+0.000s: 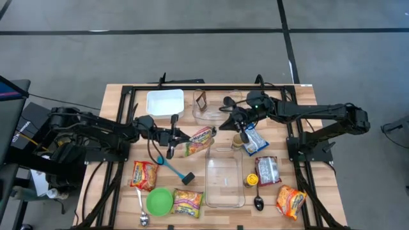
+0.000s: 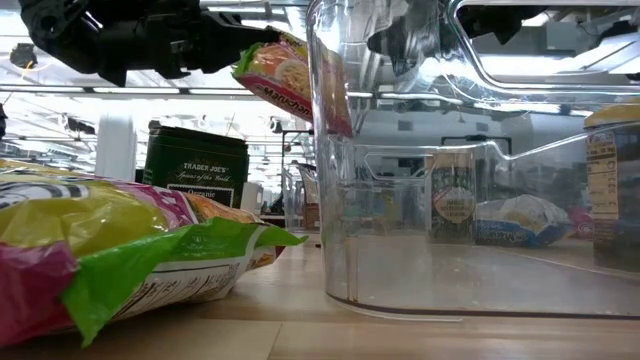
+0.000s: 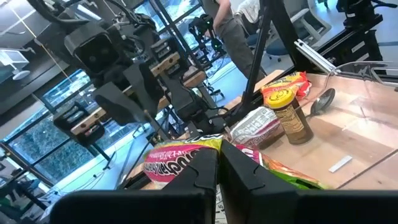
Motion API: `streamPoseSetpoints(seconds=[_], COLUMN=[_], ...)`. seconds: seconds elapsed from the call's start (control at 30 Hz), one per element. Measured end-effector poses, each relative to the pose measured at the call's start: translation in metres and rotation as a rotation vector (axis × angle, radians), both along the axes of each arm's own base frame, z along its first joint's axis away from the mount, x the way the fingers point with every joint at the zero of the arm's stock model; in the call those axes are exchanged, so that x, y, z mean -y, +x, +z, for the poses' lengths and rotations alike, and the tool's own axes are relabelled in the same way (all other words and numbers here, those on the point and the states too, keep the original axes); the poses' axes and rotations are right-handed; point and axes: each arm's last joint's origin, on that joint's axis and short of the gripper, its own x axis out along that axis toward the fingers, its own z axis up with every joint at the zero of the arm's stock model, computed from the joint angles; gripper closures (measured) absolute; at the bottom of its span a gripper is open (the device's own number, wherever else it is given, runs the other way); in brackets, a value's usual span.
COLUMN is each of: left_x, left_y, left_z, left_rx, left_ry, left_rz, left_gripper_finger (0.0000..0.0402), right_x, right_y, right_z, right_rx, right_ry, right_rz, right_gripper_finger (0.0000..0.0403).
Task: Pick & Place Food Item
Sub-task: Put the top green noodle pack into the bottom transparent bin
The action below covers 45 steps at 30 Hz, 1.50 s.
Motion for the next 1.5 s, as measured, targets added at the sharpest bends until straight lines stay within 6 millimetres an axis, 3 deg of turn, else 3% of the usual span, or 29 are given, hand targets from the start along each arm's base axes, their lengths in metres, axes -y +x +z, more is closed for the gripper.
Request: streamPoseSetpoints(seconds=[0.23,0.37,0.7,0.93,1.13,1.5], left_x=[0.001,0.001,0.001,0.001,0.001,0.001], left_y=[0.000,0.005,0.042,0.053,0.053,0.053], left_z=[0.001,0.004,-0.001,0.002,0.002,0.003], left_rx=[0.016,0.030,-0.018,-0.010,-0.010,-0.009], left_ry=[0.002,0.001,-0.003,-0.002,-0.002,-0.002], left_rz=[-0.041,-0.053,-0.096,-0.096,-0.096,-0.096], left_gripper_finger=[0.0400,0.0400,0.0400,0.0400,0.0400,0.0400], right_x=[0.000,-0.002,-0.004,-0.005,-0.010,-0.016], right_y=[0.001,0.001,0.000,-0.003,-0.004,-0.004], right_z=[0.001,0.001,-0.001,-0.008,-0.011,-0.013], right_rx=[-0.003,-0.004,-0.037,-0.121,-0.153,-0.173], right_ry=[0.061,0.061,0.089,0.103,0.105,0.106], right_rz=[-0.023,-0.017,-0.020,-0.021,-0.001,0.018], right_gripper_finger=[0.0374,0.0340,0.0250,0.0199,0.0190,0.0213])
